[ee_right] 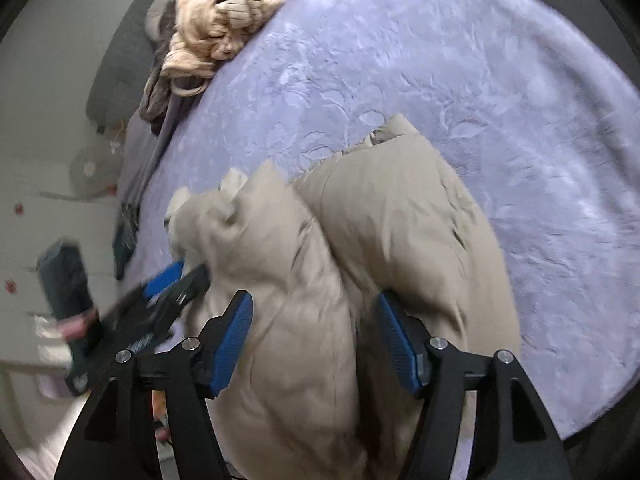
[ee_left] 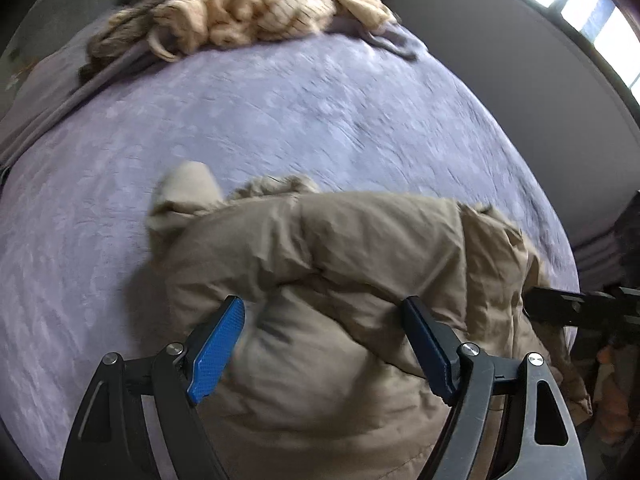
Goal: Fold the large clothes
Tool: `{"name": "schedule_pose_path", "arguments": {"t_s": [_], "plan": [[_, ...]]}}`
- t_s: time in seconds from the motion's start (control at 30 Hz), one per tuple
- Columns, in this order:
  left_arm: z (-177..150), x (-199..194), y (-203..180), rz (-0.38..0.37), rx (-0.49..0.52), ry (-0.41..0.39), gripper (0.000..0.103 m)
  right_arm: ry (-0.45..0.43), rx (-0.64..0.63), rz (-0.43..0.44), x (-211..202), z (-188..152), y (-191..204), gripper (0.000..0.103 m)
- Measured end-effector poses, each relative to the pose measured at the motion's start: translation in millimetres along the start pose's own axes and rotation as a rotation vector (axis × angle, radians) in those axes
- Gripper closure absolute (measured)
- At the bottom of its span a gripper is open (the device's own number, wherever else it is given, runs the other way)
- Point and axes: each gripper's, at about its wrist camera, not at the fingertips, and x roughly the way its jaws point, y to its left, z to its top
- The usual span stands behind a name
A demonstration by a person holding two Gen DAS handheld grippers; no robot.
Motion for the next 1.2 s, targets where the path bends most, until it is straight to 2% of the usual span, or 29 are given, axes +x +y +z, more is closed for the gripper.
{"name": "schedule_pose_path", "arguments": {"t_s": [0.1,0.23,0.27,0.3,0.33,0.43,0.5,0.6,0.7,0.8,0.9,0.93,1.03,1.2], "plan": [[-1.9,-4.8,23.1,0.032,-0.055,-0.017,0.021,0.02,0.022,0.064,9.2,13.4,-2.0,0.035],[-5.2,9.5,41.4,0.019,-0.131,0.048,0.021,0.076,-0.008,0.186,22.8,24.0,13.4,0.034],[-6.0,13.6,38.9,0.023,-0.137,0.059,0.021,0.085,-0.029,0.196,27.1,25.8,19.4,0.045],[-6.1,16.4,32.6,0.036,-0.128,0.059,0.021,0.083,-0.056,0.177,30.0,27.3,24.3,0.064],[-7.0,17.8,27.0,0.047,-0.117,0.056,0.021,0.087,-0.075,0.147,31.3,28.2,27.1,0.089],[-3.3,24.5,3.5,0.062,-0.093,0.057,0.021,0.081,-0.107,0.065,30.5,30.4,23.5,0.092],[-2.9,29.0,-11.3,0.057,-0.075,0.068,0.021,0.081,-0.121,0.009,26.4,28.9,10.8,0.093],[-3.7,38.7,-42.5,0.088,0.007,0.065,0.021,0.09,-0.105,-0.026,25.3,25.7,-12.9,0.093],[-5.9,44.8,-58.1,0.133,0.048,0.059,0.021,0.103,-0.057,-0.008,25.4,25.0,-38.5,0.092],[-6.2,44.3,-55.4,0.15,0.029,0.06,0.019,0.111,-0.044,0.015,12.5,26.5,-39.4,0.09],[-6.3,44.1,-44.9,0.145,-0.022,0.065,0.019,0.124,-0.144,0.009,-14.9,16.4,-24.5,0.086],[-7.8,43.0,-43.0,0.146,-0.031,0.063,0.019,0.13,-0.177,0.018,-24.8,11.5,-20.9,0.081],[-10.1,42.9,-43.3,0.154,-0.037,0.052,0.019,0.172,-0.259,0.043,-53.3,-12.4,-14.6,0.044],[-12.4,31.6,-42.1,0.174,-0.068,0.038,0.019,0.234,-0.362,-0.046,-70.0,-57.4,-12.8,0.046]]}}
